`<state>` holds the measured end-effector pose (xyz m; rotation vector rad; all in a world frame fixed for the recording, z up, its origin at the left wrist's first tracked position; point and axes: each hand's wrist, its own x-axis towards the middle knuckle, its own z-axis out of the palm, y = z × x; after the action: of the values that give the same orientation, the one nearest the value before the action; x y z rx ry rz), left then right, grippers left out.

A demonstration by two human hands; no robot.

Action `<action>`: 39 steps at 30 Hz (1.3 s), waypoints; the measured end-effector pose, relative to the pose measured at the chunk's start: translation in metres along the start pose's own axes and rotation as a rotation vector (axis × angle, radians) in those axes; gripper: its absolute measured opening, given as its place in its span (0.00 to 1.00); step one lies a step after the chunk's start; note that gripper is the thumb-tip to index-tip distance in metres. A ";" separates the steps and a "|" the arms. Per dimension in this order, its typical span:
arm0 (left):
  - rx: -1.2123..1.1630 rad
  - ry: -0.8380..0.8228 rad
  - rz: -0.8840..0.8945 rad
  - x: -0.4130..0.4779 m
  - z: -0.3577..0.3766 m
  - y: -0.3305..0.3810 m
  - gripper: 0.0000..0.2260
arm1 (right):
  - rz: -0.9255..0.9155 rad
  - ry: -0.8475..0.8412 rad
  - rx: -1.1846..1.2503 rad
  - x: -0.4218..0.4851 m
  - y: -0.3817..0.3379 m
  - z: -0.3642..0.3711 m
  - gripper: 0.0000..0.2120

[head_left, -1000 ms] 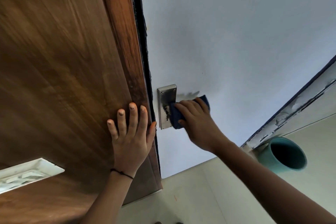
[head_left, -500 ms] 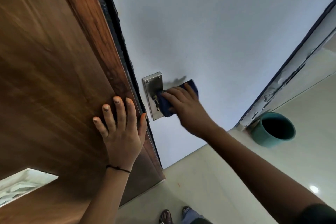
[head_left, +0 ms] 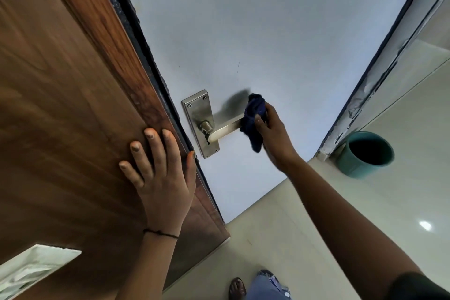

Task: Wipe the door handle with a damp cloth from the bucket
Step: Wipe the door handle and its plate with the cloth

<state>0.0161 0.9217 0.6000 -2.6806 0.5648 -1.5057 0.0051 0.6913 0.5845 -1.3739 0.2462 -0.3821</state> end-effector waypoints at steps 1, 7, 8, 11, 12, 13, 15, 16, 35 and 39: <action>-0.005 -0.002 -0.002 0.000 0.000 0.000 0.39 | 0.050 0.033 0.179 -0.003 0.005 0.007 0.14; -0.056 -0.032 -0.016 0.001 -0.004 0.000 0.37 | 0.281 0.156 0.849 -0.023 0.020 0.069 0.13; -0.075 -0.043 -0.019 0.001 -0.005 0.000 0.36 | 0.303 0.153 0.854 -0.028 0.024 0.082 0.11; -0.132 -0.067 -0.017 0.001 -0.009 -0.002 0.34 | 0.368 0.163 0.872 -0.041 0.031 0.108 0.10; -0.139 -0.069 -0.013 0.001 -0.009 -0.002 0.33 | 0.383 0.180 0.874 -0.043 0.032 0.110 0.10; -0.143 -0.070 -0.010 0.002 -0.010 -0.002 0.33 | 0.389 0.170 0.872 -0.044 0.033 0.110 0.10; -0.149 -0.067 -0.009 0.002 -0.010 -0.002 0.33 | 0.388 0.142 0.840 -0.041 0.024 0.101 0.10; -0.149 -0.065 -0.007 0.002 -0.010 -0.003 0.33 | 0.385 0.157 0.829 -0.039 0.019 0.094 0.09; -0.144 -0.056 0.007 0.001 -0.009 -0.003 0.33 | 0.187 0.205 0.224 -0.053 0.036 0.112 0.13; -0.133 -0.068 0.015 0.003 -0.011 -0.003 0.32 | 0.118 0.375 0.084 -0.049 0.053 0.128 0.12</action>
<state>0.0095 0.9258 0.6089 -2.8062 0.7030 -1.4147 0.0164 0.8348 0.5538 -1.1921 0.6107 -0.5438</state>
